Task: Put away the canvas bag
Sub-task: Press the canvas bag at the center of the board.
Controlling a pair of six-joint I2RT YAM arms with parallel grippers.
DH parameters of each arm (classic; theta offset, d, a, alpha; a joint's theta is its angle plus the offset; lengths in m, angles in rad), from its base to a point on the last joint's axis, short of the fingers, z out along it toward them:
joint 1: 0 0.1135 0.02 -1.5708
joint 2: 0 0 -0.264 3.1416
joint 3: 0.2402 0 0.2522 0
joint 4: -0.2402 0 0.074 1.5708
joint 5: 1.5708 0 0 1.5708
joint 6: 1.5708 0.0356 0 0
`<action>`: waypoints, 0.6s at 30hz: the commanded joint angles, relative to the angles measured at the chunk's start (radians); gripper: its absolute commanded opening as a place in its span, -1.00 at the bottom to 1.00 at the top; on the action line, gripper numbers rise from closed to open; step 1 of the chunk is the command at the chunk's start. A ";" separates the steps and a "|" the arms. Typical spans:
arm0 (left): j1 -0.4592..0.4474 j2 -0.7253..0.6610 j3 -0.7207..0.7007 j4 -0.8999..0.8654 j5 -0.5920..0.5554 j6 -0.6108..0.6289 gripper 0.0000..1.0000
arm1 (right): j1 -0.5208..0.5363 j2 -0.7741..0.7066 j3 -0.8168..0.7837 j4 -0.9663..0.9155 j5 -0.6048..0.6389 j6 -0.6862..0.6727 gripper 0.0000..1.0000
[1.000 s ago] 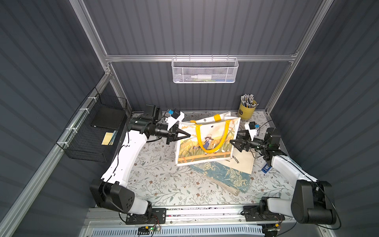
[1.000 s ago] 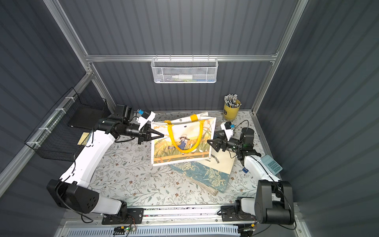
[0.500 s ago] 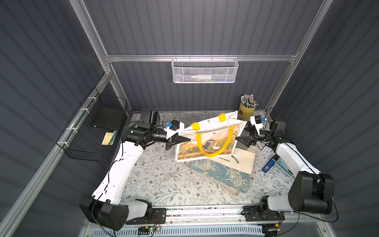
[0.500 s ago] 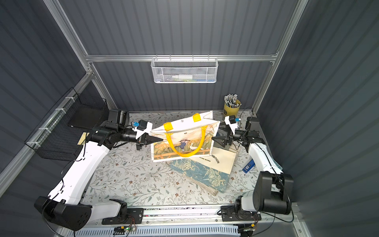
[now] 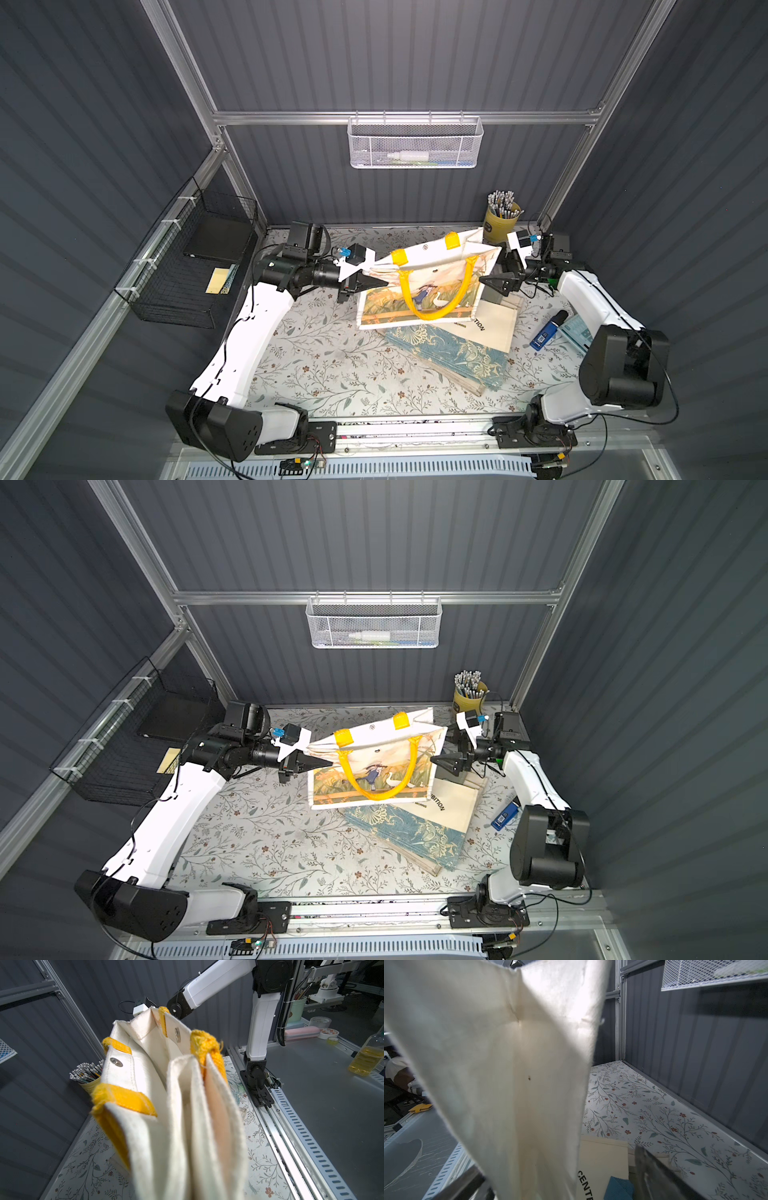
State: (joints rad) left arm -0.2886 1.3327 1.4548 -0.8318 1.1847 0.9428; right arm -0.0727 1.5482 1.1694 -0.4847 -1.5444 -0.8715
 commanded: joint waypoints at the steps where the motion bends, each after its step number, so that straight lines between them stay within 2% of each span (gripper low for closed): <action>1: -0.006 0.009 0.052 0.026 0.092 0.001 -1.00 | 0.045 -0.012 0.008 -0.116 -0.117 -0.066 0.97; 6: -0.006 0.040 0.081 0.038 0.107 0.001 -1.00 | 0.100 -0.058 -0.043 -0.039 -0.117 0.015 0.93; 11: -0.006 0.043 0.083 0.092 0.108 -0.029 -1.00 | 0.105 -0.101 -0.098 0.013 -0.117 0.063 0.82; 14: -0.006 0.049 0.089 0.124 0.095 -0.081 -1.00 | 0.113 -0.112 -0.106 -0.005 -0.117 0.068 0.58; 15: -0.006 0.056 0.098 0.130 0.085 -0.111 -1.00 | 0.116 -0.117 -0.106 -0.016 -0.117 0.066 0.43; 18: -0.004 0.078 0.117 0.142 0.081 -0.161 -1.00 | 0.128 -0.133 -0.116 -0.032 -0.117 0.067 0.22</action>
State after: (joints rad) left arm -0.2893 1.3956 1.5246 -0.7502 1.2247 0.8551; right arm 0.0425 1.4372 1.0702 -0.4923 -1.5497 -0.8150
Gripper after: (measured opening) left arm 0.068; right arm 0.627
